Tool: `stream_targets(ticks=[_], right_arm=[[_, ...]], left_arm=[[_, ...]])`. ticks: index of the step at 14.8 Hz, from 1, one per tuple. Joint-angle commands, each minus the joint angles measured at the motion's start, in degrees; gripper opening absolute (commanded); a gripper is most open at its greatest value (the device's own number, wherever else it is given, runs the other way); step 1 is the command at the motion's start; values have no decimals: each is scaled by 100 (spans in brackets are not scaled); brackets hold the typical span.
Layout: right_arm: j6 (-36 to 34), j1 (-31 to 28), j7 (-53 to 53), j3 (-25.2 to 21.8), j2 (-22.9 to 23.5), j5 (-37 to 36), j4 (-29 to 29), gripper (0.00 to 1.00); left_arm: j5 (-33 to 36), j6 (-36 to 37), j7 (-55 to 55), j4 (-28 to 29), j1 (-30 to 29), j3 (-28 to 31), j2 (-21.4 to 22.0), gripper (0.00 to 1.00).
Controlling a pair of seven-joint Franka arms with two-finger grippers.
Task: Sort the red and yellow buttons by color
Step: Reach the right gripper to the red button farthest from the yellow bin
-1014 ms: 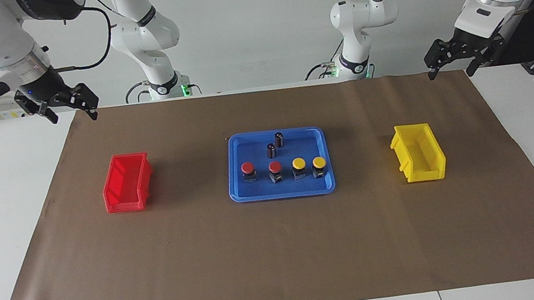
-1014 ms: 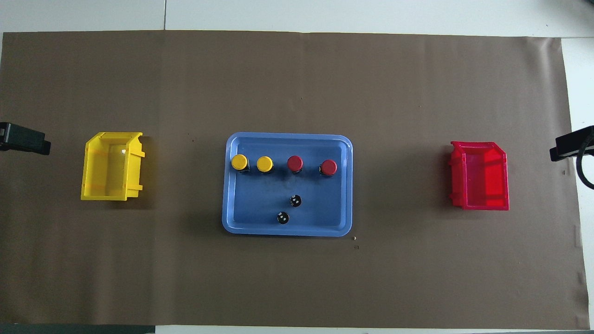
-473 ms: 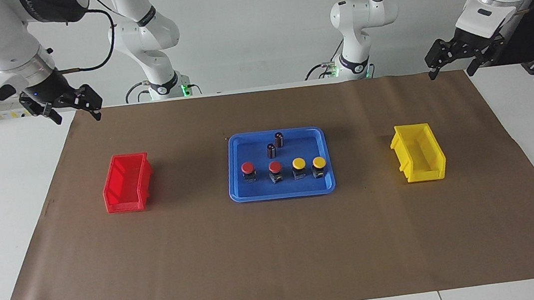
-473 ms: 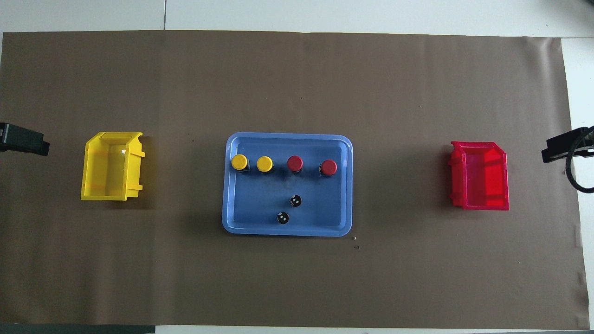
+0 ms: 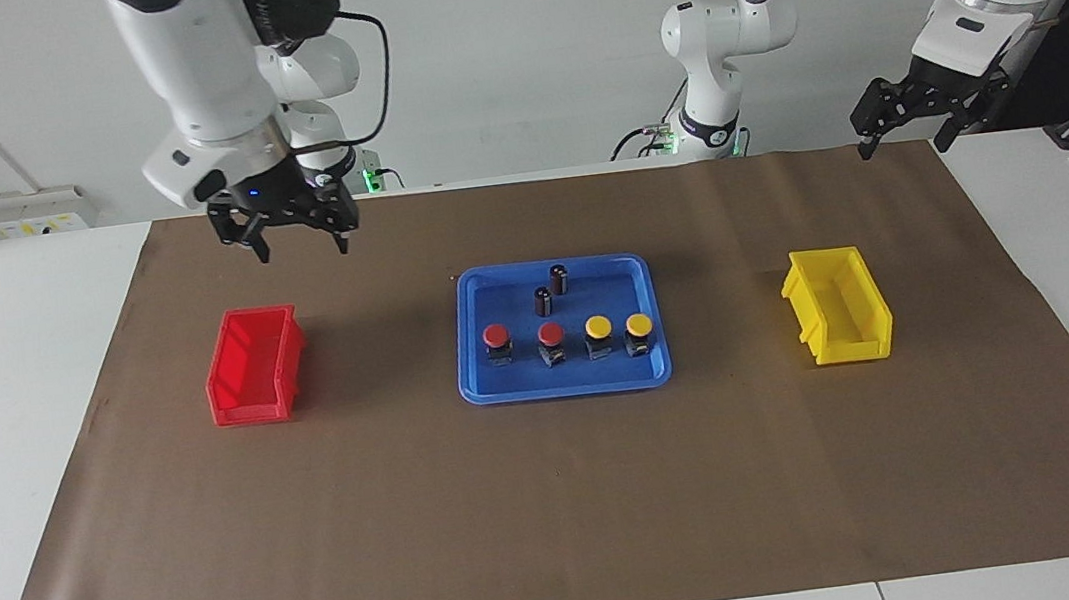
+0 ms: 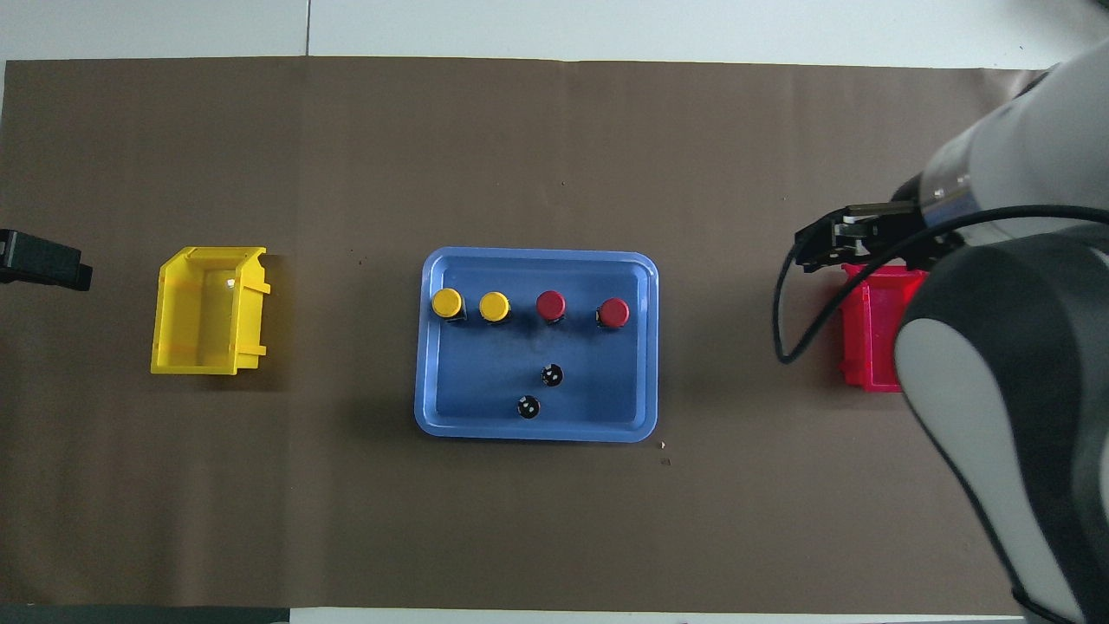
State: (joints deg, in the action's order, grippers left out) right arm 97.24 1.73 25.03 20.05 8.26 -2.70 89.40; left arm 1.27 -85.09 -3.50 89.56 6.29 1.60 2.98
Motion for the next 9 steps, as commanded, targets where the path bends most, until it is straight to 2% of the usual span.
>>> stream_targets(ticks=[1,4,9], right_arm=[[872,555,1010,77,519,-283,303,100],[2200,688,1162,86,282,-283,1603,100],[2790,767,1162,78,413,-310,2010,95]], left_arm=[[-4,62,52,97,-58,-29,115,100],[-4,62,52,97,-58,-29,123,100],[-4,62,52,97,-58,-29,115,100]])
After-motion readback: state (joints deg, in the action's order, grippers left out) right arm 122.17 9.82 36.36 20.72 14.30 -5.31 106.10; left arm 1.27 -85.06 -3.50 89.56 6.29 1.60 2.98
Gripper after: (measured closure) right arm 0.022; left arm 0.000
